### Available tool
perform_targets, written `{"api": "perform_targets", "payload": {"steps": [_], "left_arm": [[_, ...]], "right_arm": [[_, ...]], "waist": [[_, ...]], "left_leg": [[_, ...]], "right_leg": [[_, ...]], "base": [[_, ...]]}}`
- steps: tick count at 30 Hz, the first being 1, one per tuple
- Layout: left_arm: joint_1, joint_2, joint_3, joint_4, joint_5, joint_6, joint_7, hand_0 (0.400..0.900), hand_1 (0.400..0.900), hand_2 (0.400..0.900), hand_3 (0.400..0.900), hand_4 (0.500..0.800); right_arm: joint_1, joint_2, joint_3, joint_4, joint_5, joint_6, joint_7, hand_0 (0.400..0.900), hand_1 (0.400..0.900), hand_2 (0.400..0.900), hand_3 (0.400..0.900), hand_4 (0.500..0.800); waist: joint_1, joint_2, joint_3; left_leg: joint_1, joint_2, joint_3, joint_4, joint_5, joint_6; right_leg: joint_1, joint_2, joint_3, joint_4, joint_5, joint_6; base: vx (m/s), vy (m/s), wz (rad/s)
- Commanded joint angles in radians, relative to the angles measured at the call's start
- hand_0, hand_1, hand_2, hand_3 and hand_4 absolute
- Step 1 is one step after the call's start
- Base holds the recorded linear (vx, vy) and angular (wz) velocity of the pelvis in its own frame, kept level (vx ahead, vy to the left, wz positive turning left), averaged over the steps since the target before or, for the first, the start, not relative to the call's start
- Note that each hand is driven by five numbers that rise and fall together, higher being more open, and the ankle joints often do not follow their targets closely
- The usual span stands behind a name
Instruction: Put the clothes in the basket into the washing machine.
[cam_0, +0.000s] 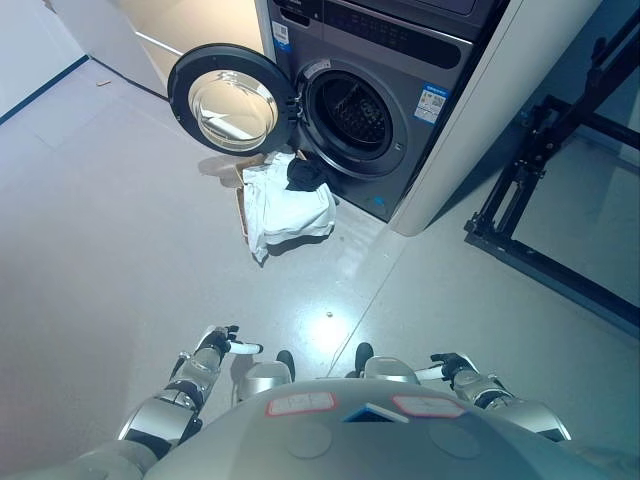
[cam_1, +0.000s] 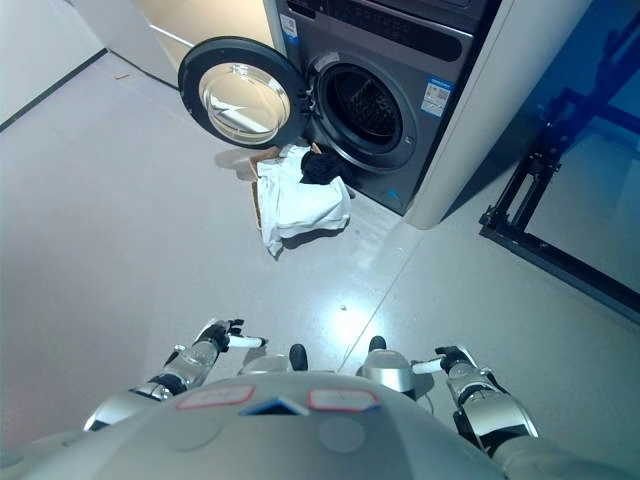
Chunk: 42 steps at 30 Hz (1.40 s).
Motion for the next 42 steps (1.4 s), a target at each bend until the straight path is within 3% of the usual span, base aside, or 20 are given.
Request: {"api": "perform_targets", "payload": {"steps": [1,9,17,21,24,25,27,31,32,35,37,39,42], "left_arm": [[-0.074,0.013,0.029,0.074,-0.011,-0.002,0.007,0.9,0.9,0.9,0.9,0.8],[-0.071,0.024,0.04,0.082,-0.013,0.002,0.008,0.9,0.9,0.9,0.9,0.8],[-0.078,0.035,0.041,0.075,-0.019,-0.001,0.009,0.9,0.9,0.9,0.9,0.8],[-0.094,0.047,0.046,0.068,-0.027,-0.005,0.015,0.9,0.9,0.9,0.9,0.8],[-0.103,0.061,0.053,0.07,-0.029,-0.003,0.016,0.9,0.9,0.9,0.9,0.8],[-0.108,0.065,0.052,0.067,-0.031,-0.001,0.017,0.9,0.9,0.9,0.9,0.8],[-0.117,0.069,0.046,0.067,-0.03,0.001,0.018,0.9,0.9,0.9,0.9,0.8],[-0.134,0.073,0.034,0.07,-0.025,-0.003,0.016,0.9,0.9,0.9,0.9,0.8],[-0.141,0.071,0.031,0.069,-0.021,-0.006,0.016,0.9,0.9,0.9,0.9,0.8],[-0.15,0.067,0.03,0.072,-0.007,-0.011,0.017,0.9,0.9,0.9,0.9,0.8],[-0.151,0.066,0.027,0.07,0.0,-0.011,0.016,0.9,0.9,0.9,0.9,0.8],[-0.144,0.069,0.029,0.067,0.002,-0.012,0.016,0.9,0.9,0.9,0.9,0.8],[-0.136,0.071,0.033,0.056,-0.011,-0.013,0.021,0.9,0.9,0.9,0.9,0.8]], "right_arm": [[-0.06,-0.026,0.037,0.076,-0.003,0.007,-0.012,0.9,0.9,0.9,0.9,0.8],[-0.065,-0.027,0.04,0.069,-0.002,0.005,-0.011,0.9,0.9,0.9,0.9,0.8],[-0.086,-0.027,0.054,0.05,-0.007,0.003,-0.011,0.9,0.9,0.9,0.9,0.8],[-0.108,-0.029,0.054,0.043,-0.001,-0.002,-0.015,0.9,0.9,0.9,0.9,0.8],[-0.113,-0.038,0.05,0.025,0.005,-0.012,-0.011,0.9,0.9,0.9,0.9,0.8],[-0.118,-0.042,0.052,0.019,0.007,-0.014,-0.015,0.9,0.9,0.9,0.9,0.8],[-0.125,-0.042,0.059,0.022,0.008,-0.016,-0.018,0.9,0.9,0.9,0.9,0.8],[-0.128,-0.055,0.056,0.023,0.007,-0.011,-0.024,0.9,0.9,0.9,0.9,0.8],[-0.131,-0.059,0.059,0.019,0.002,-0.01,-0.024,0.9,0.9,0.9,0.9,0.8],[-0.133,-0.066,0.062,-0.003,-0.002,-0.012,-0.021,0.9,0.9,0.9,0.9,0.8],[-0.139,-0.07,0.07,-0.029,0.003,-0.016,-0.018,0.9,0.9,0.9,0.9,0.8],[-0.134,-0.075,0.084,-0.052,0.011,-0.027,-0.017,0.9,0.9,0.9,0.9,0.8],[-0.14,-0.093,0.124,-0.089,-0.009,-0.035,-0.008,0.9,0.9,0.9,0.9,0.8]], "waist": [[0.005,-0.033,0.003],[0.008,-0.037,0.011],[0.018,-0.038,0.03],[0.028,-0.031,0.05],[0.018,-0.025,0.083],[0.009,-0.019,0.105],[-0.002,-0.006,0.132],[-0.028,-0.012,0.136],[-0.036,-0.028,0.131],[-0.07,-0.036,0.13],[-0.083,-0.042,0.125],[-0.092,-0.05,0.102],[-0.097,-0.043,0.081]], "left_leg": [[-0.019,-0.031,-0.017,0.004,-0.037,-0.012],[-0.025,-0.033,-0.018,0.004,-0.038,-0.007],[-0.052,-0.053,-0.017,0.004,-0.038,0.021],[-0.066,-0.072,-0.02,0.011,-0.038,0.05],[-0.054,-0.085,-0.037,0.023,-0.045,0.078],[-0.051,-0.084,-0.051,0.033,-0.046,0.087],[-0.048,-0.076,-0.072,0.042,-0.047,0.093],[0.006,-0.092,-0.113,0.034,-0.09,0.081],[0.028,-0.107,-0.123,0.027,-0.11,0.076],[0.124,-0.096,-0.155,0.005,-0.164,0.056],[0.167,-0.09,-0.175,0.004,-0.195,0.047],[0.198,-0.074,-0.195,0.012,-0.222,0.038],[0.16,-0.043,-0.205,0.176,-0.178,0.007]], "right_leg": [[0.038,-0.021,0.031,0.02,-0.036,0.059],[0.028,-0.022,0.035,0.024,-0.033,0.061],[-0.026,-0.036,0.059,0.08,-0.038,0.07],[-0.107,-0.046,0.072,0.233,-0.061,0.081],[-0.205,-0.059,0.095,0.472,0.014,0.089],[-0.242,-0.05,0.107,0.553,0.041,0.081],[-0.318,-0.015,0.128,0.669,0.025,0.063],[-0.357,-0.021,0.095,0.484,0.01,0.052],[-0.376,-0.036,0.087,0.371,0.037,0.063],[-0.392,-0.029,0.07,0.136,0.132,0.095],[-0.41,-0.01,0.086,0.114,0.159,0.103],[-0.389,0.02,0.118,0.118,0.156,0.083],[-0.367,0.073,0.129,0.172,0.124,0.05]], "base": [[0.0,0.0,0.0],[0.0,0.003,-0.01],[-0.01,0.046,-0.1],[-0.01,0.11,-0.08],[0.01,0.155,0.17],[0.01,0.151,0.32],[0.06,0.098,0.29],[0.28,-0.018,0.45],[0.4,-0.111,0.46],[0.42,-0.118,0.4],[0.38,-0.138,0.39],[0.37,-0.198,0.43],[0.37,-0.235,0.32]]}}
